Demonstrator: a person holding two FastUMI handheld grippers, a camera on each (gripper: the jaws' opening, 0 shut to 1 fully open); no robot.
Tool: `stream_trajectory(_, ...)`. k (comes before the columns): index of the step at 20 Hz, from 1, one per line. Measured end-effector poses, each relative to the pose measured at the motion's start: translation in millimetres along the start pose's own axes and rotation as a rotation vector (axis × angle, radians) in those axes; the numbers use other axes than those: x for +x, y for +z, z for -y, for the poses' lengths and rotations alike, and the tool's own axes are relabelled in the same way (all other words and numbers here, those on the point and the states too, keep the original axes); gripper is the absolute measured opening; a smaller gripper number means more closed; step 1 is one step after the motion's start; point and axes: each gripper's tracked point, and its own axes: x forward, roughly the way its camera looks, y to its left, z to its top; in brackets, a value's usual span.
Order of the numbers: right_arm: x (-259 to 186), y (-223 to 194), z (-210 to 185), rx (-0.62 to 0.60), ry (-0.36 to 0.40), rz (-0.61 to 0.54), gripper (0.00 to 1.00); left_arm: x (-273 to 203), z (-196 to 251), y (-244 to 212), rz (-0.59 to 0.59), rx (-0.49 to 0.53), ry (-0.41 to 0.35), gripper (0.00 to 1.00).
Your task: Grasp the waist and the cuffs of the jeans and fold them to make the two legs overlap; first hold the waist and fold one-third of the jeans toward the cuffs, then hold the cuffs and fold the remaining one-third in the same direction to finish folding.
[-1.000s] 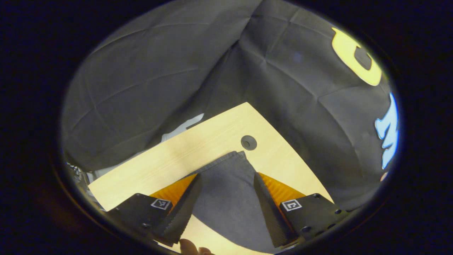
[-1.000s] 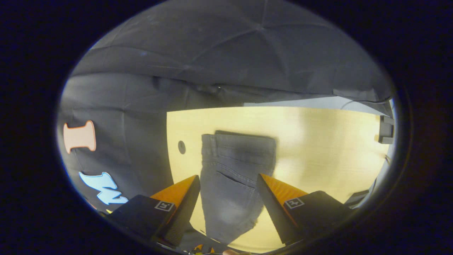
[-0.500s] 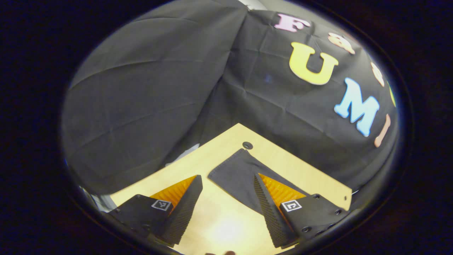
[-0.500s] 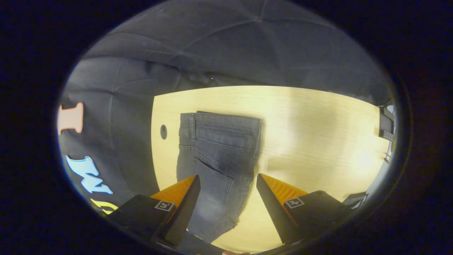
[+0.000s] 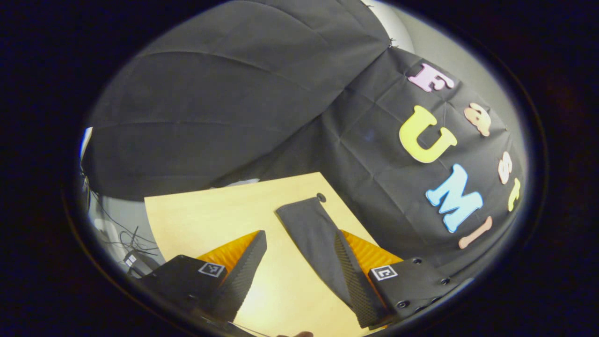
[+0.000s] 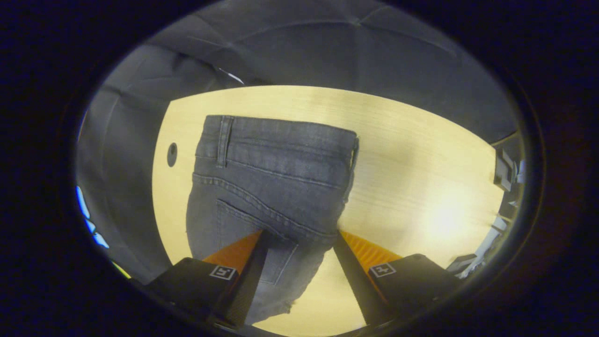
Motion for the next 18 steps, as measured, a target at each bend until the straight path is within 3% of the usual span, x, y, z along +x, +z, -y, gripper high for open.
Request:
stream_trajectory(3, 4.6, 0.9, -1.1, -0.046, -0.104, -0.001, 0.83, -5.3, 12.8, -0.6, 0.005, 0.011, -0.014, 0.97)
stream_trajectory(5, 8.6, 5.8, -7.3, -0.143, -0.111, 0.047, 0.74, -4.8, 16.1, -7.7, -0.008, 0.022, -0.015, 0.97)
stream_trajectory(6, 9.7, 10.5, -6.9, -0.167, -0.106, 0.077, 0.58, -6.4, 14.4, -10.7, -0.014, 0.025, -0.010, 0.97)
stream_trajectory(10, 2.2, 15.3, -7.4, -0.150, -0.004, 0.137, 0.29, -20.7, -10.5, -8.9, -0.019, -0.009, 0.025, 1.00)
stream_trajectory(13, -1.5, 10.5, -1.9, -0.193, 0.083, 0.130, 0.20, -41.9, -30.2, 13.9, 0.045, -0.082, 0.028, 0.97)
stream_trajectory(15, -4.9, 19.3, 11.6, -0.244, 0.026, 0.162, 0.17, -48.9, -44.6, 24.1, 0.065, -0.111, 0.039, 0.97)
stream_trajectory(18, -38.2, 61.4, 24.2, -0.323, -0.094, 0.312, 0.15, -50.0, -58.5, 30.7, 0.074, -0.133, 0.046, 0.97)
